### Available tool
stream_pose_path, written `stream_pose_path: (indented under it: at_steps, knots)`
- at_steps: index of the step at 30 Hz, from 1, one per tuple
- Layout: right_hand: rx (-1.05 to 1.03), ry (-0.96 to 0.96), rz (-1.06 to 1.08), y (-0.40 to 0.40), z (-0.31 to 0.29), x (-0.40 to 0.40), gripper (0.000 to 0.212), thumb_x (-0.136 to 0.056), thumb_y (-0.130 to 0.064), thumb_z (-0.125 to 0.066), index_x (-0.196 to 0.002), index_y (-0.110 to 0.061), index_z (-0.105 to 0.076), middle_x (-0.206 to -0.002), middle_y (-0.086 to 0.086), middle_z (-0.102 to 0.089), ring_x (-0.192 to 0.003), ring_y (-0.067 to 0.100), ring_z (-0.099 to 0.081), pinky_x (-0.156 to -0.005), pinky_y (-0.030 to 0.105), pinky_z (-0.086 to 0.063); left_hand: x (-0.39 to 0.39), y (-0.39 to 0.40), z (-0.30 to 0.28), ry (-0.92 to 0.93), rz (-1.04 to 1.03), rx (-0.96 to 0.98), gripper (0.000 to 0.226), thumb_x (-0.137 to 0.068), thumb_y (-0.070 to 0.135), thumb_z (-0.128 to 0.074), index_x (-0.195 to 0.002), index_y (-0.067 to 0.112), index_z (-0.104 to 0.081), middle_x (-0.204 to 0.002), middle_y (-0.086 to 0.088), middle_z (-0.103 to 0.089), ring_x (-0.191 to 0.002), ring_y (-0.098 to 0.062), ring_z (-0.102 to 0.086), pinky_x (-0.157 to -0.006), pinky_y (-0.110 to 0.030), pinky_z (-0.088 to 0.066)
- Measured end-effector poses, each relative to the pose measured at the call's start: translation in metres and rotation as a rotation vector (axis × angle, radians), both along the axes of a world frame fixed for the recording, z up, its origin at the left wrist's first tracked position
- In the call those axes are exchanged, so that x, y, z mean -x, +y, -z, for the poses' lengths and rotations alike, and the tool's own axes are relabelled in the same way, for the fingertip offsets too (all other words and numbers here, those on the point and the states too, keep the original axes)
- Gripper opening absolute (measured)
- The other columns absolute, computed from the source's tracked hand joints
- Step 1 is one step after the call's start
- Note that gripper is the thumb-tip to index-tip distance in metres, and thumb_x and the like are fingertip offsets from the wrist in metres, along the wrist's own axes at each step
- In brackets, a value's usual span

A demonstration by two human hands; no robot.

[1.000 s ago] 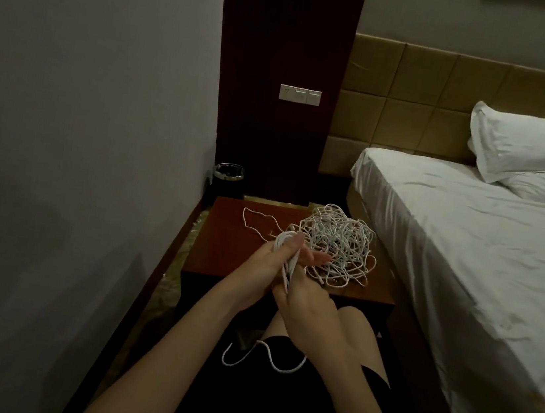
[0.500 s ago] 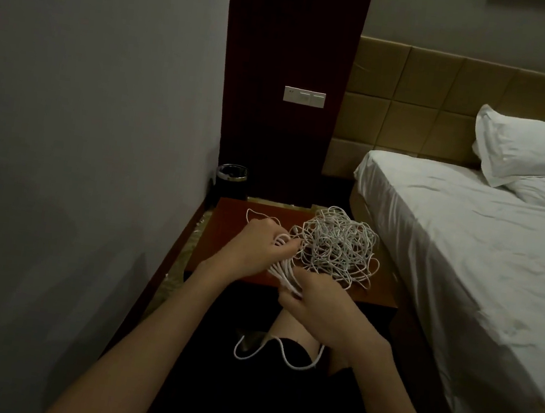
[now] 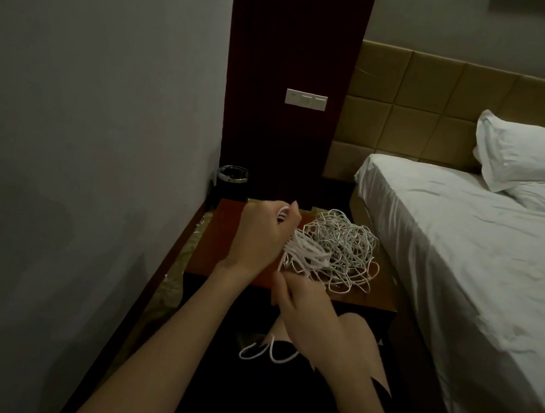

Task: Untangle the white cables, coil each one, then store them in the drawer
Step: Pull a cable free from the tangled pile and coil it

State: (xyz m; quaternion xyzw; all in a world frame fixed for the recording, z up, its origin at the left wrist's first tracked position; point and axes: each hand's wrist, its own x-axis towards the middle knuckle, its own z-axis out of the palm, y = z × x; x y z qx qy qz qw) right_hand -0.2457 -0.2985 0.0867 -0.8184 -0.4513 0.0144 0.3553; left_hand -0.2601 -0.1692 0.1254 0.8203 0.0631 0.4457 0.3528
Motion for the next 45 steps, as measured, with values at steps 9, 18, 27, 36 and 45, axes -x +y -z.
stream_pose_path:
  at_steps: [9, 18, 27, 36, 45]
  knots:
    - [-0.345, 0.029, -0.024, -0.025, -0.067, -0.033, 0.034, -0.092, -0.029, -0.061, -0.063, -0.013, -0.063, -0.046, -0.005, -0.05, -0.043, 0.005, -0.044, -0.049, 0.019, -0.037, 0.015, 0.0, 0.002, 0.035, 0.161, -0.008, 0.048, -0.095, 0.037, -0.044, -0.051, 0.024, -0.033, -0.046, 0.006, -0.033, -0.043, -0.009, -0.032, -0.047, -0.023, -0.021]
    - [-0.648, 1.188, -0.207, -0.004, -0.024, -0.043, 0.023, -0.098, -0.026, -0.042, -0.081, -0.014, -0.051, -0.049, -0.006, -0.038, -0.033, 0.001, -0.026, -0.032, 0.012, -0.02, 0.012, -0.023, -0.009, -0.094, 0.199, 0.339, 0.048, -0.102, 0.022, -0.046, -0.056, 0.009, -0.04, -0.05, -0.009, -0.038, -0.045, -0.02, -0.037, -0.046, -0.035, -0.032]
    - [-0.889, 1.355, -0.234, 0.007, -0.03, -0.025, 0.039, -0.102, -0.02, -0.036, -0.067, -0.017, -0.054, -0.047, -0.007, -0.04, -0.031, 0.0, -0.025, -0.034, 0.01, -0.015, 0.005, -0.022, 0.001, -0.063, 0.09, 0.382, 0.05, -0.102, 0.022, -0.046, -0.054, 0.016, -0.033, -0.05, -0.002, -0.034, -0.046, -0.008, -0.03, -0.049, -0.025, -0.026]
    - [-0.656, 0.95, -0.196, -0.009, -0.029, -0.044, 0.037, -0.063, -0.051, -0.082, -0.079, -0.02, -0.069, -0.071, 0.002, -0.064, -0.059, 0.016, -0.057, -0.057, 0.027, -0.044, 0.007, -0.016, 0.003, 0.091, 0.063, 0.222, 0.051, -0.1, 0.031, -0.049, -0.062, -0.004, -0.051, -0.056, -0.02, -0.054, -0.049, -0.033, -0.053, -0.049, -0.044, -0.043]
    - [-0.675, 0.789, 0.117, 0.014, -0.022, -0.026, 0.034, -0.098, 0.0, -0.044, -0.069, -0.013, -0.055, -0.048, -0.003, -0.049, -0.041, 0.009, -0.043, -0.037, 0.017, -0.032, 0.006, -0.027, -0.01, -0.136, 0.234, 0.516, 0.004, -0.094, 0.021, -0.062, -0.093, 0.022, -0.066, -0.077, 0.007, -0.064, -0.064, -0.002, -0.059, -0.059, -0.015, -0.045]
